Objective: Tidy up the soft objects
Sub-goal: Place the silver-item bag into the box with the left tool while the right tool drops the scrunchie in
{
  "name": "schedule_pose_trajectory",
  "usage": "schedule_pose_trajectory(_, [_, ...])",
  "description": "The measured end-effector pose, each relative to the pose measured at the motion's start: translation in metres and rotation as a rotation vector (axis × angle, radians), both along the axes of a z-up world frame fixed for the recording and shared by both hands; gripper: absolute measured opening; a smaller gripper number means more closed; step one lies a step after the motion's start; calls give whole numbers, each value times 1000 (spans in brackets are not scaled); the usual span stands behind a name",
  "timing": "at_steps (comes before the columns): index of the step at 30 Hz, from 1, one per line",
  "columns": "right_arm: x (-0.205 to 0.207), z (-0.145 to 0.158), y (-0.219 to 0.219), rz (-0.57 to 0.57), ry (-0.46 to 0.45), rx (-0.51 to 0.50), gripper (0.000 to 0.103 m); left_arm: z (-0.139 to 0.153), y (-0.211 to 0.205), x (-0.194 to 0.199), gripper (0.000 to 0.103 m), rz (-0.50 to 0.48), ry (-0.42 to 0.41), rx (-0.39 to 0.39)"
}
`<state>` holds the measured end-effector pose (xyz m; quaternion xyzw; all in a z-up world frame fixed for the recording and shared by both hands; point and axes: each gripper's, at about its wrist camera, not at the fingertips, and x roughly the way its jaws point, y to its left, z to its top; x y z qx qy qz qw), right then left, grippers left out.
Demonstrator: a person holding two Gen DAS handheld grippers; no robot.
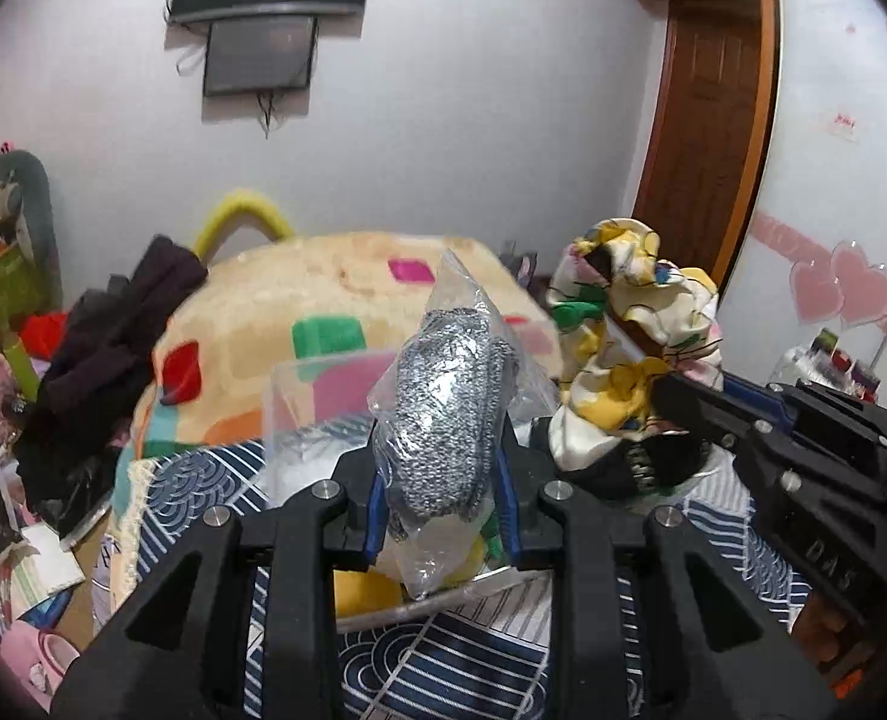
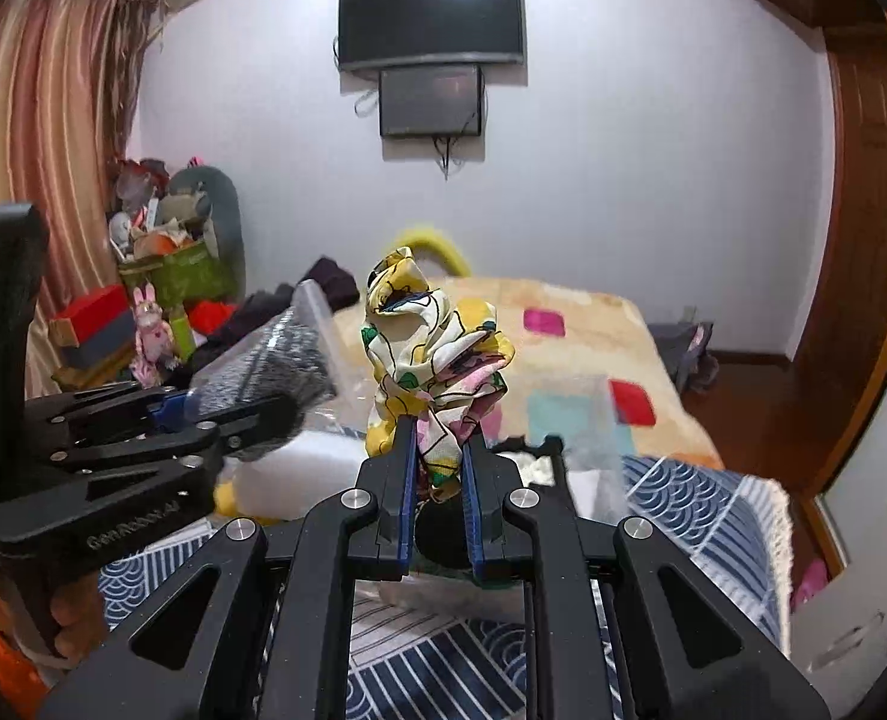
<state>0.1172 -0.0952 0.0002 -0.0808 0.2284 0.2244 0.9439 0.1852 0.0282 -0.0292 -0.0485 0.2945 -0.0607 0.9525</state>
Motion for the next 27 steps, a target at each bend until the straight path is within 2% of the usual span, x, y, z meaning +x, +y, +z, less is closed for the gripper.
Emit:
schedule_pose_trajectory(3, [13,-17,7,-9,53,-20,12,-14,-2,15,30,20,42,24])
schedule_pose_trajectory(6, [23,-36,11,-17,107,-61,12,-17,-4,19,32,36,36,51])
schedule_pose_trajectory(9, [25,-41,9,-19,124,-74,12,-18,-8,18,45,29,37,63])
schedule_pose_trajectory(11, [24,-38,7,-17,132,-64,15,-18,-9,16,63,33,39,68])
schedule_pose_trajectory(19, [15,-21,-1,-12,108,-54,33,-11,-3,-5,65,27,14,35])
schedule_pose_trajectory(27, [-12,-2,-23,-4,61,10,36,14,7,-52,66,56,-88,-2])
